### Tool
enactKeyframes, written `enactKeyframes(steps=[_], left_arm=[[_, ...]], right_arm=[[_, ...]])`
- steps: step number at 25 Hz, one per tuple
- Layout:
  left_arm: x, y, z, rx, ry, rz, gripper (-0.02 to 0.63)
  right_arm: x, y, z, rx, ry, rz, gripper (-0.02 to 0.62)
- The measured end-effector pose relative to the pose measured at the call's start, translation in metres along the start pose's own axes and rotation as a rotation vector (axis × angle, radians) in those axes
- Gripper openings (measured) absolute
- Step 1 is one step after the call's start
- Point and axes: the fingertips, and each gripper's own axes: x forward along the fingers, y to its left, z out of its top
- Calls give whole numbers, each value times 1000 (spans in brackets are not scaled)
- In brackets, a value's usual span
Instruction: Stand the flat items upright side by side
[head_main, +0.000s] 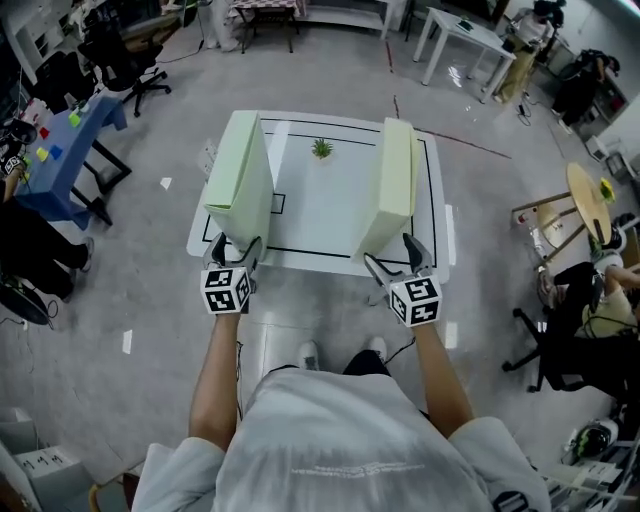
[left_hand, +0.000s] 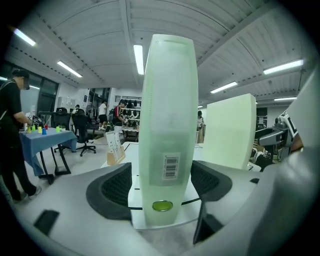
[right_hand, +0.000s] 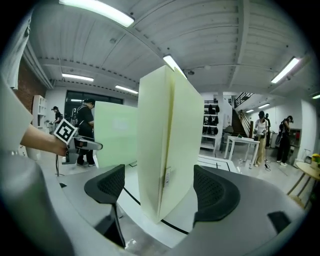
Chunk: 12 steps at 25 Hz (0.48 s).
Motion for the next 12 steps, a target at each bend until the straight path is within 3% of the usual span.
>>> enactKeyframes(steps=[4, 12], left_arm=[[10, -6, 1, 13, 8, -17, 364], [9, -6, -5, 4, 16, 27, 328]], right_arm=[[22, 11, -6, -25, 42, -22, 429], [39, 2, -14, -38, 107, -89, 430]])
